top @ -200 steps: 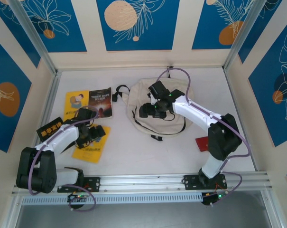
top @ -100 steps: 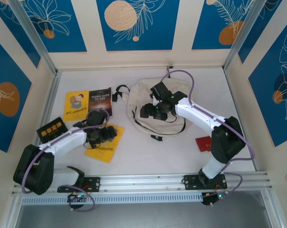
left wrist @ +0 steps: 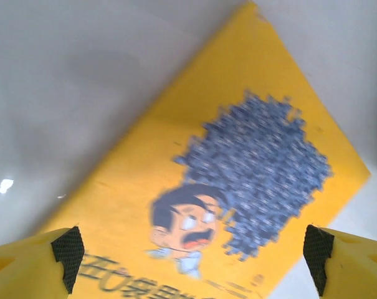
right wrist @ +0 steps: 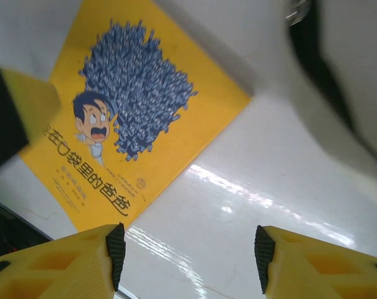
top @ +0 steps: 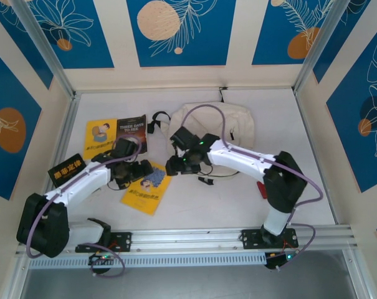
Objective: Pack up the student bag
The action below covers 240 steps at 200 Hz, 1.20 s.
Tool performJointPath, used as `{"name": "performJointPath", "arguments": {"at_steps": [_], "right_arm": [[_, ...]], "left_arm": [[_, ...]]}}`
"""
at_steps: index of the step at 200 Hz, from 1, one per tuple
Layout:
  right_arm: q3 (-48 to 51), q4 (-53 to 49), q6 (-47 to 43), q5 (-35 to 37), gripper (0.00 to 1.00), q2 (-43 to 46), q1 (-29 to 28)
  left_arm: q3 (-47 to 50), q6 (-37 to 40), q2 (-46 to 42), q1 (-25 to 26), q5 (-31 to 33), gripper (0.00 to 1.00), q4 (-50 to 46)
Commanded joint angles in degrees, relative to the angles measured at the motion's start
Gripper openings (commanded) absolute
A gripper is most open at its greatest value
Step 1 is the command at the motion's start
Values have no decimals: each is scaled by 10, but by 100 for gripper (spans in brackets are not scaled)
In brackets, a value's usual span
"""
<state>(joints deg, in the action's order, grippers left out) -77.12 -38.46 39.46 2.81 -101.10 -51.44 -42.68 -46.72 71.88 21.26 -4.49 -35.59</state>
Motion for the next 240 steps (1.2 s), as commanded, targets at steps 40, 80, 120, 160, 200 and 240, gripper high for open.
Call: {"name": "performJointPath", "arguments": {"at_steps": [40,80,120,160,200,240], "right_arm": [[-94,-29,10,4,53,-129,-49],[-139,-53,24,28,47,-193,-46],[-157,-66,36,43,43,-223,-32],[-197,-61,21,54,42,-261,-13],[-223,-83,16,61,43,-243,-2],[-152,-78,41,34,48,-186,-7]], "left_arm": [[29,70,37,-44,-25,92,-14],[40,77,36,-44,-37,73,-19],[69,77,14,-42,-76,54,-14],[102,63,-11,-35,-163,46,31],[99,60,-41,-32,-147,46,18],[83,75,-27,-32,-100,51,-8]]}}
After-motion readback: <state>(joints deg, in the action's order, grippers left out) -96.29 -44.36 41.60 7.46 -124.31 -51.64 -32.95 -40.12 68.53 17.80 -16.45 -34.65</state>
